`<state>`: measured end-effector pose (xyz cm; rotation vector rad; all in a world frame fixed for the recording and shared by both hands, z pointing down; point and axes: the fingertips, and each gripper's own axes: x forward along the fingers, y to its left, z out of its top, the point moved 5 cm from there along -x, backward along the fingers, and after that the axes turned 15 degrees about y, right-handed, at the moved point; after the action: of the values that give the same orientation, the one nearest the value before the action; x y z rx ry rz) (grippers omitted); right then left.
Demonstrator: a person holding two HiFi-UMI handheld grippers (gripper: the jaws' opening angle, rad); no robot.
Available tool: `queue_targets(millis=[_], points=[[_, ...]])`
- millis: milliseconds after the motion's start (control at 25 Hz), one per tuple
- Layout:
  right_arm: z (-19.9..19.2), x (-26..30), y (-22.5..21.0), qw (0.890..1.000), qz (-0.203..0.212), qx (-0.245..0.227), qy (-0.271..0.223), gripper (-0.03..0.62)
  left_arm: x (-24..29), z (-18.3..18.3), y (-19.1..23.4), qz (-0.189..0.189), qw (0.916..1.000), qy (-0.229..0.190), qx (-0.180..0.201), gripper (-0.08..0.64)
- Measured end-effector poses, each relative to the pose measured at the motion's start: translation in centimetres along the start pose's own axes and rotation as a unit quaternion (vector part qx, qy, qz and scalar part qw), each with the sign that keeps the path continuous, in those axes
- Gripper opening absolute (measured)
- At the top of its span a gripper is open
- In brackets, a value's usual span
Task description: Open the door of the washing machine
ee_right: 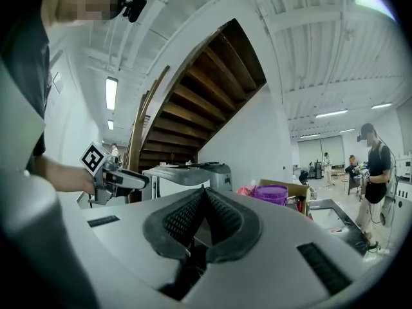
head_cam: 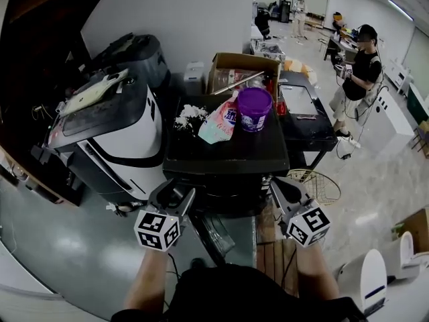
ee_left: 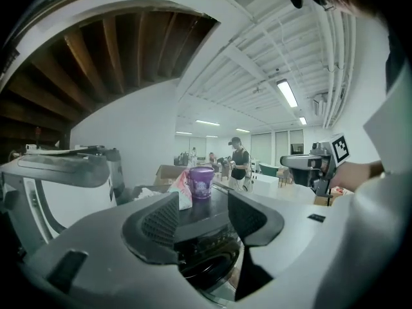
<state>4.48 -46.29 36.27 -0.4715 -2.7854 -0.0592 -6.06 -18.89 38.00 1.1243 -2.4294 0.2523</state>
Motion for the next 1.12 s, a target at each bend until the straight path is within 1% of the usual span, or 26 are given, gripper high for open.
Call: queue_targets(millis=[160,280,600,800,1120], points=[[0.7,0.0,0.9,1.000,0.004,-0.006,-0.004,0.015,-0.4,1.1,1.1,0.003,0.9999,-0.015,0.003,0.233],[0.8,-0.1,1.0,1.000,-0.002,-0.002,-0.007,0.015,-0.6,1.4,1.5,0.002,0.9997,-0.024,0.004,0.218],[0.6,0.2,1.5,1.000,-0.008,-0.006,0.000,0.015,-0.6,1.5,2.0,-0.002,0.9996,-0.029,0.005,0.179],[0.4,0.6,1.8,1.000,-0.008,0.004,0.002,0.015,-0.8,1.6,2.5,0.000,0.9995,-0.031,0.010,0.164],[0.6,1.3,2.4,1.000,0.003,0.003,-0.002,0.015,-1.0,1.5,3.3,0.004,0.9996,-0.027,0.008,0.161]])
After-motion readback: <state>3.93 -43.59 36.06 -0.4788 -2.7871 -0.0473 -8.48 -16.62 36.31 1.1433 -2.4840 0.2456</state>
